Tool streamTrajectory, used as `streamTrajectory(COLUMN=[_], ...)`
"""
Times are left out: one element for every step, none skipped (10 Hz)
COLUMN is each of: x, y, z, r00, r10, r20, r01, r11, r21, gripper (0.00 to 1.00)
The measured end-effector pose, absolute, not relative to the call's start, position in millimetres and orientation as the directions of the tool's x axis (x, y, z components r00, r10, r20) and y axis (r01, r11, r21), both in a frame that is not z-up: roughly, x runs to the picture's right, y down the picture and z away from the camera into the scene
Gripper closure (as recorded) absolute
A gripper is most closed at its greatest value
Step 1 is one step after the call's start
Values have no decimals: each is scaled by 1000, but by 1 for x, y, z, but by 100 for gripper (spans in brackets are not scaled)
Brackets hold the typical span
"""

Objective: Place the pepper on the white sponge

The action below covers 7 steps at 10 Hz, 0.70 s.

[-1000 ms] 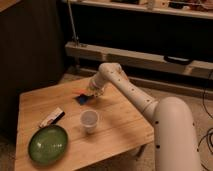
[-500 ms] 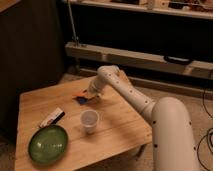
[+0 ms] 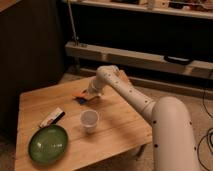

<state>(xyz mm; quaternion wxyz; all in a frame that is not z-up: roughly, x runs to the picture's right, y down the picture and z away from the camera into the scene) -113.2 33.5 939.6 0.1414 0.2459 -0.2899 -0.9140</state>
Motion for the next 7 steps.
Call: streamTrajectory(x=[-113, -113, -112, -113, -113, -114, -115], y=[32, 31, 31, 30, 30, 31, 31], z=[938, 936, 935, 934, 933, 933, 933], r00=[-838, -837, -838, -838, -839, -840, -839], r10=[-402, -401, -400, -399, -398, -396, -395], r20=[-370, -372, -372, -372, -372, -370, -373], r01=[117, 117, 118, 119, 119, 120, 121], r11=[-794, -795, -797, -799, -800, -801, -805], r21=[597, 595, 593, 590, 588, 586, 581], gripper=[38, 38, 38, 38, 38, 38, 38])
